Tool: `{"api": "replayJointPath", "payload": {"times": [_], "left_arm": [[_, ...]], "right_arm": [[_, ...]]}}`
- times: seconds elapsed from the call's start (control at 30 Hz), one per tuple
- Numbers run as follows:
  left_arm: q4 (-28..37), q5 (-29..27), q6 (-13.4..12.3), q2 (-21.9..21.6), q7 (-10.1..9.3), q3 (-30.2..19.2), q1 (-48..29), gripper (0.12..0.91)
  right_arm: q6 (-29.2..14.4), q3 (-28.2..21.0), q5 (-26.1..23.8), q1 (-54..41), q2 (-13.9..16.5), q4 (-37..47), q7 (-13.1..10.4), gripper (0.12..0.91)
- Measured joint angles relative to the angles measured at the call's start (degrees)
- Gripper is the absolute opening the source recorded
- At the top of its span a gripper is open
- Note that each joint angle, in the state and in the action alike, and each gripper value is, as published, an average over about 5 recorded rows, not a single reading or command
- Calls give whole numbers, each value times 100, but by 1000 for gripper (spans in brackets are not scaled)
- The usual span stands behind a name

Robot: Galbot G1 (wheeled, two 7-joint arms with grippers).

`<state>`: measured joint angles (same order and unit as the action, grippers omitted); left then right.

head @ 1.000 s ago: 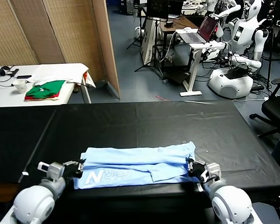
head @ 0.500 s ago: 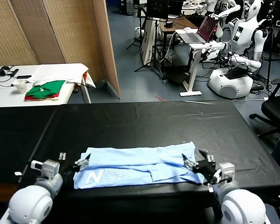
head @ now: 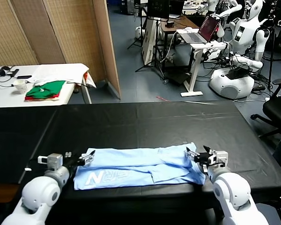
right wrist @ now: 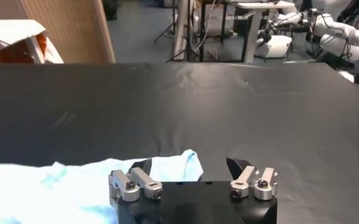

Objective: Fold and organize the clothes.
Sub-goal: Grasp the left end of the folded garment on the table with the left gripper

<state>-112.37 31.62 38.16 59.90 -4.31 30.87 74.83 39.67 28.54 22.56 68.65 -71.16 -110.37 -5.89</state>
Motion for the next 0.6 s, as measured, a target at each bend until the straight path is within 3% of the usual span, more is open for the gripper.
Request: {"api": "replayJointPath", "payload": {"times": [0.13, 0.23, 0.47, 0.6], "left_arm": [[102, -24, 0, 10, 7, -36, -8, 810], [173, -25, 11, 22, 24, -39, -3, 688], [213, 25, -27, 78, 111, -43, -8, 270], [268, -214, -236, 152, 126, -89, -68, 165]], "right_arm": [[-111, -33, -61, -51, -77, 169, 56, 687], [-194, -52, -98, -60, -135, 227, 98, 555], [-496, -43, -172, -25, -211, 246, -1, 192], [-723, -26, -172, 18, -258, 252, -20, 141]]}}
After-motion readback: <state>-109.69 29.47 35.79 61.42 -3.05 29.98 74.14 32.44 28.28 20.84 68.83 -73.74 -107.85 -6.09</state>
